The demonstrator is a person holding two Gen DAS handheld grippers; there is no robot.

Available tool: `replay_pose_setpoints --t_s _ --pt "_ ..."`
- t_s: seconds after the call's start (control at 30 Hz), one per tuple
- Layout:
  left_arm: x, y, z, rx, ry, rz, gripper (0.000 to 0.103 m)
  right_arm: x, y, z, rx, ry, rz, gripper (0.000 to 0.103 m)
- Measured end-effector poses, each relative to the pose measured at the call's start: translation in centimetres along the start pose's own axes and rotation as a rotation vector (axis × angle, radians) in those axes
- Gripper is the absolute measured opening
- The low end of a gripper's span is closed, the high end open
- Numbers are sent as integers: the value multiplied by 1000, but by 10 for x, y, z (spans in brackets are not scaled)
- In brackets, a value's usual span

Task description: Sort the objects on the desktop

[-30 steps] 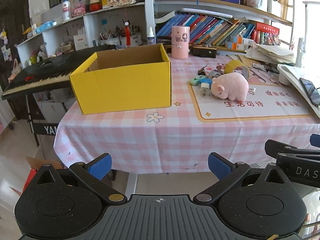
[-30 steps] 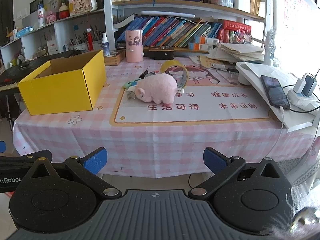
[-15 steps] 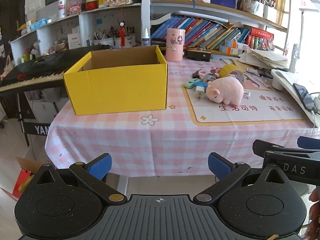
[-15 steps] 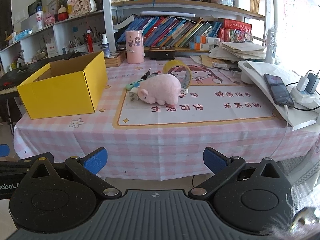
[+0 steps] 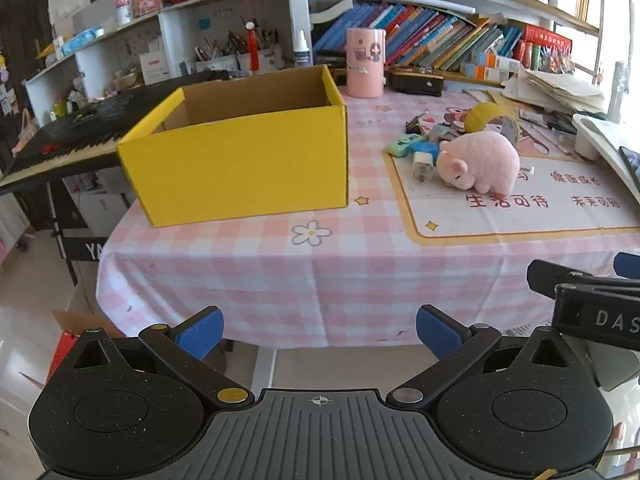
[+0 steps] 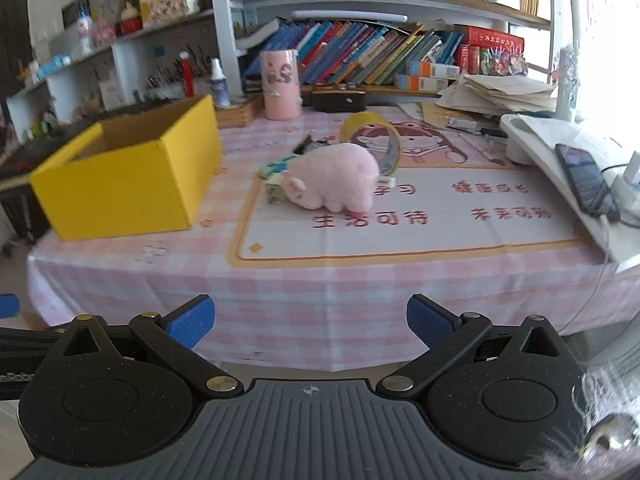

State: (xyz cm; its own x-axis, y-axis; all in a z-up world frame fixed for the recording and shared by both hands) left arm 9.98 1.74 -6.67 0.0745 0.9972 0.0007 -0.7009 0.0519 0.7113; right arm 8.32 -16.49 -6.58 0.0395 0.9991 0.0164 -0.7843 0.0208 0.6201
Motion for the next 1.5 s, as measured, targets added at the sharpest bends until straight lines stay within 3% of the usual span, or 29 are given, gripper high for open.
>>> replay_pose_setpoints --t_s 0.4,1.03,1.27,1.5 --pt "-47 -36 29 28 9 -45 103 -45 -38 24 35 -30 40 103" --pt "-125 -87 93 10 -10 -40 103 -131 -92 91 -43 -65 27 103" --pt "-163 -114 131 -53 -91 -75 103 -165 -115 114 -69 -84 36 103" --pt "-198 -153 140 -8 -243 -60 103 -183 -137 125 -54 -76 66 103"
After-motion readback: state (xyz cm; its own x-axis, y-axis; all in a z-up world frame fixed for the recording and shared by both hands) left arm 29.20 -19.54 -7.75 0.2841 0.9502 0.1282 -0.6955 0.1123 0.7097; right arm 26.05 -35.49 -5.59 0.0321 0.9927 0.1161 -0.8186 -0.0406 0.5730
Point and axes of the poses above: each gripper's, at about its wrist camera, not at the fingertips, and y roughly against the way its jaws point, x to its left, z to its top, the point moved 7 cm from there along -y, roughly the way its jaws point, and after that the axes turned 5 degrees about -z, right-handed, at the moved point
